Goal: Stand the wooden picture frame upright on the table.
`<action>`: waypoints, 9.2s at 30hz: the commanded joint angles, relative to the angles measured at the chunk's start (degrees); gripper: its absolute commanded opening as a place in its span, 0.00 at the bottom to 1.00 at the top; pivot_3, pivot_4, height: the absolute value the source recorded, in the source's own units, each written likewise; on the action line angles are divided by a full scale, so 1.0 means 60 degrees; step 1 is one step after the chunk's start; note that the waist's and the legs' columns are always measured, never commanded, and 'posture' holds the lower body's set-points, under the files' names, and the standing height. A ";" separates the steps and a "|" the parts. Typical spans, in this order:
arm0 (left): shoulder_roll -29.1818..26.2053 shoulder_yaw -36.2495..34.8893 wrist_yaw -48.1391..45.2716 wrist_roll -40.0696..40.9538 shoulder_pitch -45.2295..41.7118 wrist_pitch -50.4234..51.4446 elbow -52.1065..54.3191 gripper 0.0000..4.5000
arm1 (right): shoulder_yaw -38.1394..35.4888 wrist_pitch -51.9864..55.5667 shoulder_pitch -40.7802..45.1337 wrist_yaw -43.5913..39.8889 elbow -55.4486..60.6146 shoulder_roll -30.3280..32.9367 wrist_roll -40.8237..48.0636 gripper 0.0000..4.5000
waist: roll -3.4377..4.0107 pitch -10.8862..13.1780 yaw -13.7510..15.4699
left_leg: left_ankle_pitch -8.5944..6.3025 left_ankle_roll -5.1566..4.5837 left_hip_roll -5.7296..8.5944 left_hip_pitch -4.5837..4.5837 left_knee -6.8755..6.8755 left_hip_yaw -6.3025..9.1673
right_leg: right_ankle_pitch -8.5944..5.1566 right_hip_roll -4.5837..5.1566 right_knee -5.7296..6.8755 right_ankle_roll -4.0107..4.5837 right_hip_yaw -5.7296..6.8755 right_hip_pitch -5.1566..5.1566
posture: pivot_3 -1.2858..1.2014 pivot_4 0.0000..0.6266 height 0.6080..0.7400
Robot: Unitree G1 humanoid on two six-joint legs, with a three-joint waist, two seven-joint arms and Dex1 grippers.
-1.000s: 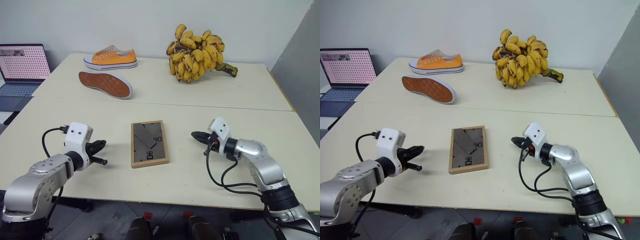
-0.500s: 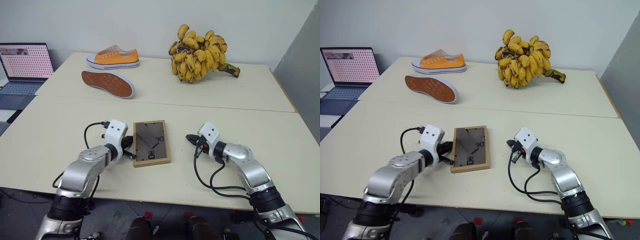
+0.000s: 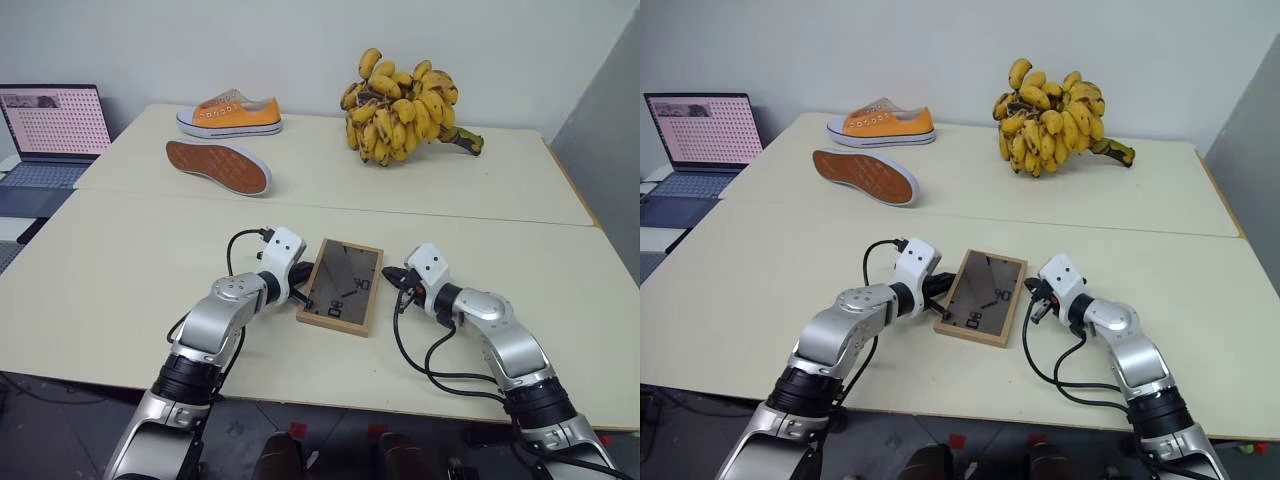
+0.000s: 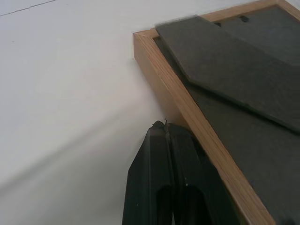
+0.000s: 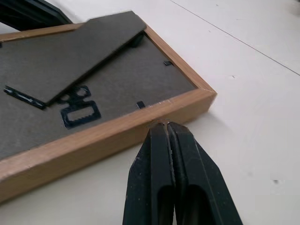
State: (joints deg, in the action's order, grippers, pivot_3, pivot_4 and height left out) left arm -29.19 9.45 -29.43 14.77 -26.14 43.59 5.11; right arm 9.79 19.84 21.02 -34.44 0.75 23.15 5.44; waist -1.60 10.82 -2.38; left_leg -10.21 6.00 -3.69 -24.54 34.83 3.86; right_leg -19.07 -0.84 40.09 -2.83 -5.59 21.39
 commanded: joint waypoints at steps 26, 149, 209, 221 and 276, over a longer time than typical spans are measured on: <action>-0.2245 -0.3216 -0.3720 0.5352 -0.1356 0.6294 -0.1095 0.75 | -0.0126 -0.1108 -0.0712 -0.0372 -0.0027 0.0821 -0.0598 0.00 | 0.0002 0.0002 -0.0110 | 0.0000 -0.0001 0.0000 0.0000 0.0004 0.0005 | -0.0001 -0.0002 0.0003 -0.0003 0.0010 0.0000 | 0.52 0.24 1.00; -0.0511 -0.2182 -0.5083 0.3842 -0.6195 0.2896 -0.3907 0.29 | -0.2209 0.5624 0.4477 0.2333 0.2758 -0.2055 0.4857 0.60 | 0.0020 0.0061 -0.0149 | 0.0006 -0.0002 0.0003 -0.0063 0.0006 -0.0001 | -0.0008 -0.0006 0.0128 0.0012 0.0001 0.0124 | 0.52 0.24 1.00; -0.1214 -0.1899 -0.6112 0.2930 -0.6293 0.3681 -0.4734 0.29 | -0.0886 -0.1776 0.2802 -0.0784 0.0131 0.3329 0.0163 0.89 | 0.0012 0.0071 -0.0186 | 0.0006 -0.0005 0.0003 -0.0086 0.0005 -0.0014 | -0.0010 -0.0007 0.0104 0.0009 -0.0007 0.0142 | 0.52 0.24 1.00; -0.0698 -0.3015 -0.4585 0.4724 -0.5642 0.6825 -0.2152 0.29 | 0.0801 -1.0809 0.3822 0.5871 -0.3379 0.3492 -0.7845 0.98 | 0.0009 0.0076 -0.0208 | 0.0019 0.0016 0.0006 -0.0074 0.0025 -0.0018 | -0.0009 -0.0003 0.0134 0.0010 -0.0017 0.0138 | 0.52 0.24 1.00; -0.0344 -0.3474 -0.3091 0.5941 -0.6022 0.7636 -0.2211 0.52 | 0.2525 -1.1082 0.5109 1.1755 -0.4883 0.3480 -1.1675 0.32 | 0.0007 0.0075 -0.0169 | 0.0050 0.0046 0.0019 -0.0054 0.0025 -0.0013 | -0.0006 0.0009 0.0161 0.0015 -0.0019 0.0122 | 0.52 0.24 1.00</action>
State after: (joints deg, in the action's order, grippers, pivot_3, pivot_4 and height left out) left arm -31.11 -9.83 -47.67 48.92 -60.09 90.67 -9.89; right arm 24.75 -46.86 50.27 36.31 -29.19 43.90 -64.65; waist -1.56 11.27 -3.39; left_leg -9.92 6.28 -3.58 -24.86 34.98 3.78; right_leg -19.10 -0.79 41.06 -2.74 -5.70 22.12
